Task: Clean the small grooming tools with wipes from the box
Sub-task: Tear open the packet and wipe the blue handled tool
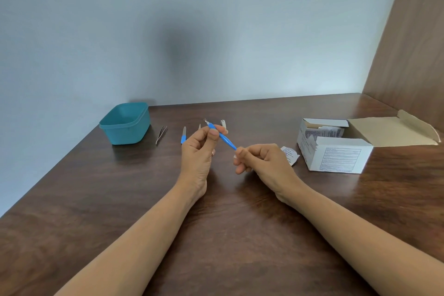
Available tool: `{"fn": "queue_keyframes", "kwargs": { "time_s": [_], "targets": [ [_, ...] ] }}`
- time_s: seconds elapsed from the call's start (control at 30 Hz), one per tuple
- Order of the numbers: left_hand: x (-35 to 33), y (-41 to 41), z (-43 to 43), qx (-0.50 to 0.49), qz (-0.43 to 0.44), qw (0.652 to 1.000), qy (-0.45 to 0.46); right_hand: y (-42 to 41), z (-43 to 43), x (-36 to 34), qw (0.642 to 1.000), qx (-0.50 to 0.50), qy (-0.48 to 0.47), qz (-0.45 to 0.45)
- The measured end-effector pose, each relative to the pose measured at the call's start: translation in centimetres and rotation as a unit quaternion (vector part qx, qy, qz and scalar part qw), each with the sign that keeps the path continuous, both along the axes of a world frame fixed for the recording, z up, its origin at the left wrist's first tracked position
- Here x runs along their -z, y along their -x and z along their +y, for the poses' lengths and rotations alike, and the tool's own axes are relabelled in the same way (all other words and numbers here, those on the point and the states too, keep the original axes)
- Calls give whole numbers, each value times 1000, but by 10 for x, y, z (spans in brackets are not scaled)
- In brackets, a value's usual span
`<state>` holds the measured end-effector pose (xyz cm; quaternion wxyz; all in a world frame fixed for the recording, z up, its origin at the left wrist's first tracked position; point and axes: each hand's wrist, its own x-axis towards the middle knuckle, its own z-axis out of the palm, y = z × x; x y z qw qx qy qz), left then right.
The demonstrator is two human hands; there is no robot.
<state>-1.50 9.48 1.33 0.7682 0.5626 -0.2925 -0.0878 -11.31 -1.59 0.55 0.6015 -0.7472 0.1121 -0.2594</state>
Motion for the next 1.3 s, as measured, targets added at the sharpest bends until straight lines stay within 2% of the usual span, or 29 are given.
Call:
{"fn": "queue_keyframes", "kwargs": {
  "time_s": [0.37,0.53,0.7,1.03,1.3],
  "targets": [
    [0,0,0,0,-7,1000,0,2,0,-2,999,-49,-1,-3],
    [0,0,0,2,-1,1000,5,3,1,-4,999,-39,-35,-15],
    [1,-2,0,-2,5,1000,25,1,0,-1,1000,-4,2,8],
    [3,-5,-2,-5,11,999,41,3,1,-4,999,-46,-12,1],
    [3,-4,-2,2,-2,1000,31,4,0,-3,1000,-16,-19,-3]
  ]
}}
